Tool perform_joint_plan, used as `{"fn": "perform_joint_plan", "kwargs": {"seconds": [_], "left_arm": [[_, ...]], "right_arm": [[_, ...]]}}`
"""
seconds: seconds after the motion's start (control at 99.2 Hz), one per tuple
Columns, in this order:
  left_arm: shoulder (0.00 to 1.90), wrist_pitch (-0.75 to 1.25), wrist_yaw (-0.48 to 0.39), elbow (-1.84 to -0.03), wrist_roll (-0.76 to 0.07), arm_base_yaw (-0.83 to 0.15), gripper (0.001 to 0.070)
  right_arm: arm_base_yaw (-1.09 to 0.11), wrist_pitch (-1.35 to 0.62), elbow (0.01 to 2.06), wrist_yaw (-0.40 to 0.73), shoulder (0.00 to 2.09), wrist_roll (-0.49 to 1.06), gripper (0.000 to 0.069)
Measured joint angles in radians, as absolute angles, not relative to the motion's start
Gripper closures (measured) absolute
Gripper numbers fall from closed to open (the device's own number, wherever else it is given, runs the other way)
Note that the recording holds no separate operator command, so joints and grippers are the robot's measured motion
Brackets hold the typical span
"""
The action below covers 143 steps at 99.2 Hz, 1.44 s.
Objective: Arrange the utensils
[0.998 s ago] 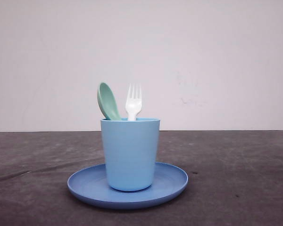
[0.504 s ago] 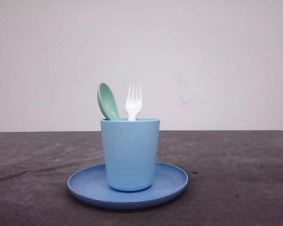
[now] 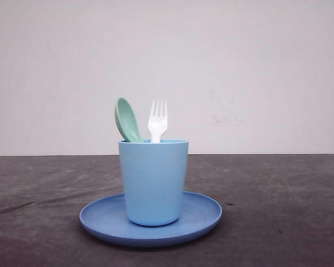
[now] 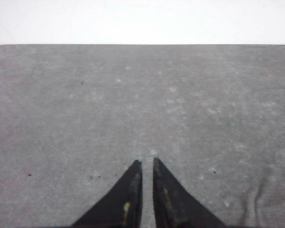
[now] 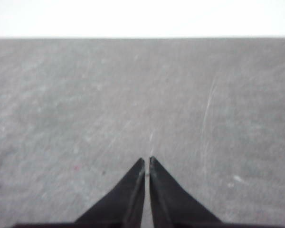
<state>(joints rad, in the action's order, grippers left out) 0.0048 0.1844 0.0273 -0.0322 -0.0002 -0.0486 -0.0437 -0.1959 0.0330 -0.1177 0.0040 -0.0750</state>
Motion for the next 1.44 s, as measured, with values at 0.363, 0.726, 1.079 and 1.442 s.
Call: {"fn": "perform_joint_plan", "kwargs": {"seconds": [0.363, 0.726, 1.079, 1.442], "left_arm": [[0.005, 0.184, 0.027, -0.032, 0.000, -0.049, 0.0695], [0.005, 0.184, 0.027, -0.032, 0.000, -0.049, 0.0695], [0.005, 0.184, 0.027, -0.032, 0.000, -0.049, 0.0695], [0.005, 0.184, 0.027, -0.032, 0.000, -0.049, 0.0695]], "right_arm": [[-0.044, -0.173, 0.019, -0.104, 0.005, -0.075, 0.0674], [-0.044, -0.169, 0.017, -0.104, 0.005, -0.075, 0.0674], [-0.044, -0.168, 0.017, -0.104, 0.005, -0.075, 0.0674], [-0.044, -0.168, 0.017, -0.104, 0.005, -0.075, 0.0674]]}}
